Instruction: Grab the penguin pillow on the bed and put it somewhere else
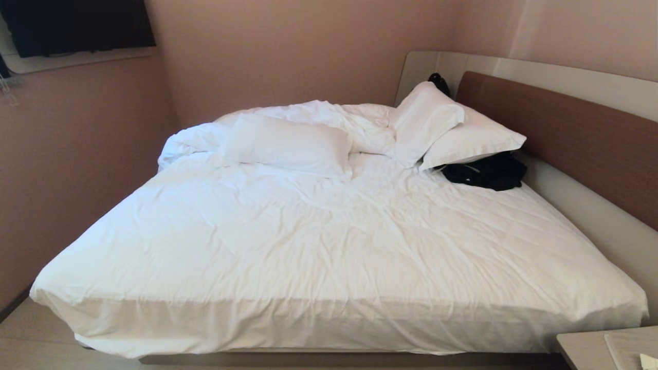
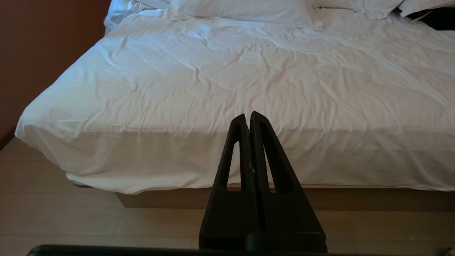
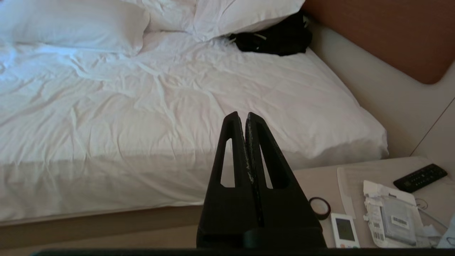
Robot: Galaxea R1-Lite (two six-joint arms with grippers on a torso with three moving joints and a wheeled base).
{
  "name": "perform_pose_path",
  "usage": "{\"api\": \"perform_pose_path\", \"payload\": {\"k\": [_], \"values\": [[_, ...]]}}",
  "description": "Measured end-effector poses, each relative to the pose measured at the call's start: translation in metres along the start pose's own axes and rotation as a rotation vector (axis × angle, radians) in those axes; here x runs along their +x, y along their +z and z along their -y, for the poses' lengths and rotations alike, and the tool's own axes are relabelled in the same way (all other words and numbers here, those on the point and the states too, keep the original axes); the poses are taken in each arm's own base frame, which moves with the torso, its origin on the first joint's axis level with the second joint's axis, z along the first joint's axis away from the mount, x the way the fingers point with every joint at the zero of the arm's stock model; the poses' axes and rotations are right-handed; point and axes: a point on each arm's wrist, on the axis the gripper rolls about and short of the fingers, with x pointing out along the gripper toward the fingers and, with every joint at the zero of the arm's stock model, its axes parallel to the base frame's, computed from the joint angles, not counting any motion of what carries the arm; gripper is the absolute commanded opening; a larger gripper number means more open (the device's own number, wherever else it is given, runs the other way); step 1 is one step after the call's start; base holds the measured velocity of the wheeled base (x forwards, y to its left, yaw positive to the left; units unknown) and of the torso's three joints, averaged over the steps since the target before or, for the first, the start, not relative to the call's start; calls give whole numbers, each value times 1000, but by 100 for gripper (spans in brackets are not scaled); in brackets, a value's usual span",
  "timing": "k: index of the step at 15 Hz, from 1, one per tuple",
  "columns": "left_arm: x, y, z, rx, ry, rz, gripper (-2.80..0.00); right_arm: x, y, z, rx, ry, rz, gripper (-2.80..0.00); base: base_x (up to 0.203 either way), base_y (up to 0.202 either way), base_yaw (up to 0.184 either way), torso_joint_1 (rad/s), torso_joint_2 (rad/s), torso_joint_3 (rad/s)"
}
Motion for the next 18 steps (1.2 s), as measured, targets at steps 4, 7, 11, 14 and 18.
{"api": "perform_pose_path", "payload": {"k": [4,7,11,14,18], "values": [[0,0,0,0,-1,0,-280,6,-19,-2,-8,7,-63,-280,0,0,0,0,0,0],[0,0,0,0,0,0,-280,9,-27,-2,-10,12,-93,-280,0,0,0,0,0,0],[0,0,0,0,0,0,-280,10,-31,-3,-5,39,-106,-280,0,0,0,0,0,0],[0,0,0,0,0,0,-280,10,-35,-4,-4,84,-122,-280,0,0,0,0,0,0],[0,0,0,1,-1,0,-280,12,-40,-5,-1,119,-132,-280,0,0,0,0,0,0]]}}
